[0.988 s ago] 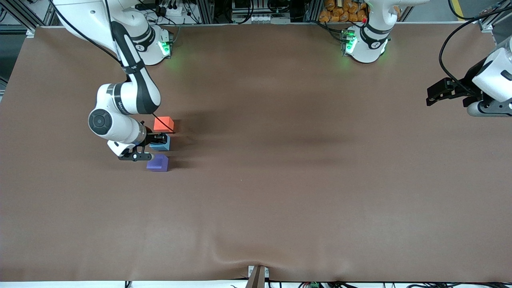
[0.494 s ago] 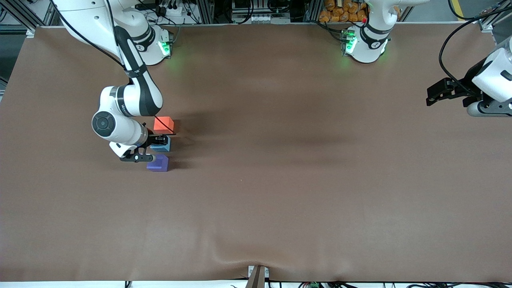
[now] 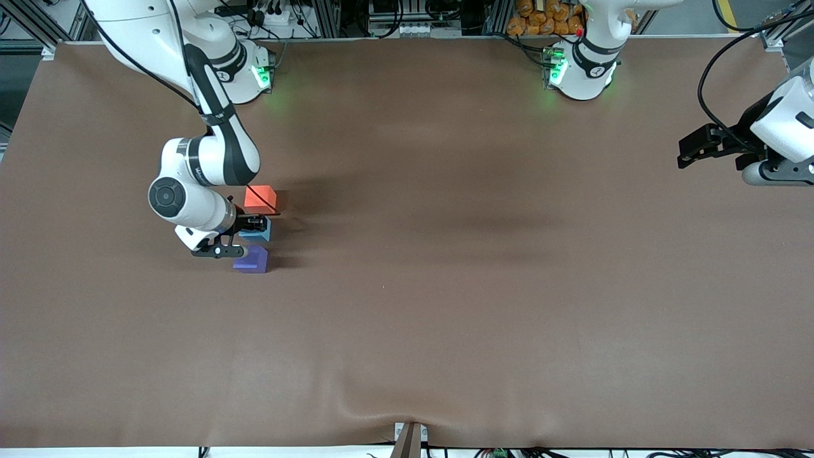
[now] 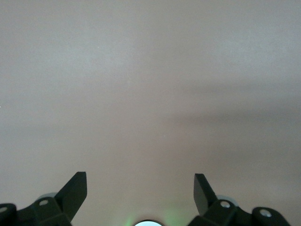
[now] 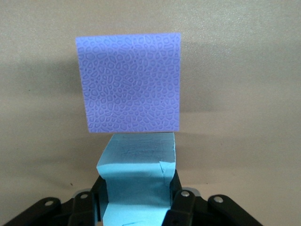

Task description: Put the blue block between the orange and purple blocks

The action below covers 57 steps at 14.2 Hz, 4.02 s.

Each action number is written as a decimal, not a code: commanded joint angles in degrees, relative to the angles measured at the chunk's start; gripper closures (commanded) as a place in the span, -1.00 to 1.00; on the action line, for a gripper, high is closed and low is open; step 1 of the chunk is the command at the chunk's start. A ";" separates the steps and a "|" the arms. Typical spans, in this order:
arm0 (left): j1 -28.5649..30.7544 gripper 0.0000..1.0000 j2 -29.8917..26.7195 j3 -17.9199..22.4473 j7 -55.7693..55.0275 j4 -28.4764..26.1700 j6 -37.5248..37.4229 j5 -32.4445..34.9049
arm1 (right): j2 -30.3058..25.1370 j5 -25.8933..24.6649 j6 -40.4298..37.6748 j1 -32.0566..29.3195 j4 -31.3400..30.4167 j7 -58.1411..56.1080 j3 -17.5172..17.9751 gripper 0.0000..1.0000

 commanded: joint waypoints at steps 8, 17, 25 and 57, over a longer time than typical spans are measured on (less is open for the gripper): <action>0.24 -1.00 -0.13 -0.12 0.83 0.20 -0.22 0.71 | 0.30 -0.38 -0.43 -0.49 0.15 -0.05 0.46 -1.00; 0.16 -1.00 -0.40 -0.12 0.30 0.64 -0.40 0.19 | -0.67 -0.55 -37.85 -7.50 29.82 0.21 0.10 -1.00; -0.02 -1.00 -0.49 -0.47 0.92 1.17 -0.13 0.45 | -0.58 -0.73 -55.36 -19.81 51.03 -0.23 0.19 -1.00; 0.07 -1.00 -0.22 -0.47 0.13 0.99 0.31 -0.08 | -23.52 -17.16 -52.74 -28.79 41.20 -0.14 14.78 -1.00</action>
